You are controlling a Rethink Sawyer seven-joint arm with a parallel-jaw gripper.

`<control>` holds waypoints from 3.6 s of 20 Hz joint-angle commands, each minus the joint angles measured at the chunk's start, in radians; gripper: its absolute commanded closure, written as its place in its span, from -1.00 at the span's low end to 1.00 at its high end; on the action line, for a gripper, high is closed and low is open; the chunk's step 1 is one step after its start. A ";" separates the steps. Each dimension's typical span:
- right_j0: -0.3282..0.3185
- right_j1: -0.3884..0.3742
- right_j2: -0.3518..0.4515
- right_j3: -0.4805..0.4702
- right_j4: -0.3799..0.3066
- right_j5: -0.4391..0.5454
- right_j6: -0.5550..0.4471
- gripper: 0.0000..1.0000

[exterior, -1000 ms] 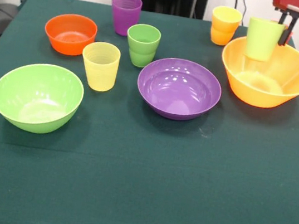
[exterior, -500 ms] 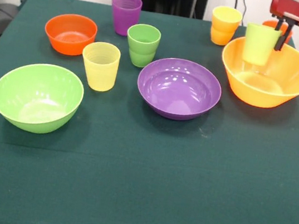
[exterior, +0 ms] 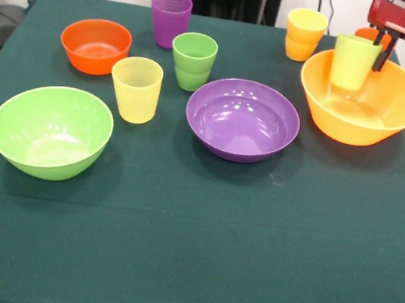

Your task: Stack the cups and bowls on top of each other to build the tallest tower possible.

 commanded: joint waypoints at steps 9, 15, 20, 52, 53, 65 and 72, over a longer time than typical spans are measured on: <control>-0.028 0.074 0.070 -0.049 0.046 -0.091 0.194 1.00; -0.060 0.056 0.096 -0.033 0.036 -0.093 0.189 1.00; -0.049 0.057 0.083 -0.037 0.041 -0.094 0.183 1.00; -0.053 0.148 0.099 -0.112 0.064 -0.139 0.187 1.00; -0.053 0.148 0.099 -0.113 0.064 -0.139 0.187 1.00; -0.045 0.140 0.082 -0.121 0.074 -0.102 0.174 -1.00; -0.045 0.125 0.076 -0.117 0.072 -0.080 0.167 -1.00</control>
